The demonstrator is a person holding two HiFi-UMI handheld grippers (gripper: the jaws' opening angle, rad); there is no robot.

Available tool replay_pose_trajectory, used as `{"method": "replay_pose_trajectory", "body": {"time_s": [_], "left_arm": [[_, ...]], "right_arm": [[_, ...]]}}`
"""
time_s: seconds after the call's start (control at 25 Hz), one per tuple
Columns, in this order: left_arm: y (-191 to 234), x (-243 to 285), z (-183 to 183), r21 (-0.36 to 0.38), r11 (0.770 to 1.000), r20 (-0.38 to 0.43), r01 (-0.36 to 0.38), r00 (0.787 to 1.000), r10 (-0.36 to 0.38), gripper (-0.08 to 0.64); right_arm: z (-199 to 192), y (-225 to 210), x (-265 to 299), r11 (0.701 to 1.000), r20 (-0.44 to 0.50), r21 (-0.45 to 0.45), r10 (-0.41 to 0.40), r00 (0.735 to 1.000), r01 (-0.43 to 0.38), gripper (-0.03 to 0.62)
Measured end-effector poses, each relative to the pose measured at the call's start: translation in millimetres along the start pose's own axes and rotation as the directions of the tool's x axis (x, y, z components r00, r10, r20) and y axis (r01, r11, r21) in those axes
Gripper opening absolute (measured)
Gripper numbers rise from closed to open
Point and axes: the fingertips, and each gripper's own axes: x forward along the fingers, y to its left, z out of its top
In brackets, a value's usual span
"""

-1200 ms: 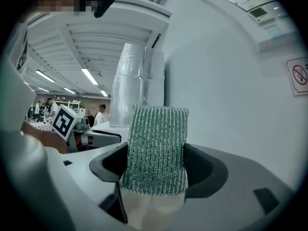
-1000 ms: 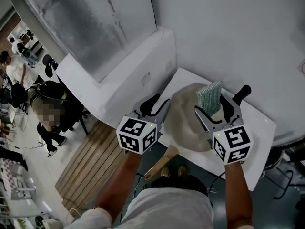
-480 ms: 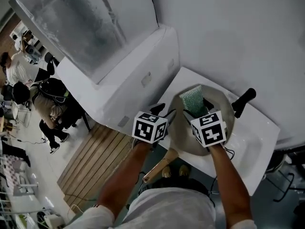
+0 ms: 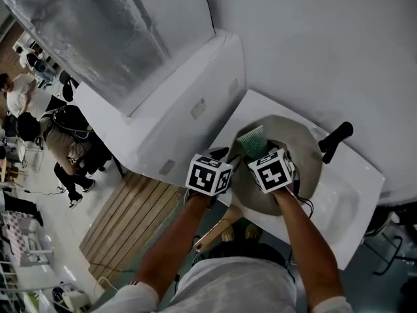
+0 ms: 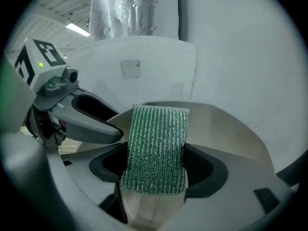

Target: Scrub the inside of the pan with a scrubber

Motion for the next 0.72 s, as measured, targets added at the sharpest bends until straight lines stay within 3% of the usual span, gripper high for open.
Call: {"method": "replay_pose_trajectory", "body": {"time_s": [0.28, 0.72], "left_arm": [[4, 4, -3, -0.014, 1.0, 0.003, -0.021, 1.0, 0.021, 0.072], [8, 6, -4, -0.04, 0.999, 0.021, -0.02, 1.0, 0.021, 0.052]], "right_arm": [[-12, -6, 17, 1.0, -0.045, 0.011, -0.005, 0.999, 0.006, 0.351], [-37, -73, -5, 0.982, -0.075, 0.12, -0.135, 0.988, 0.144, 0.351]]}}
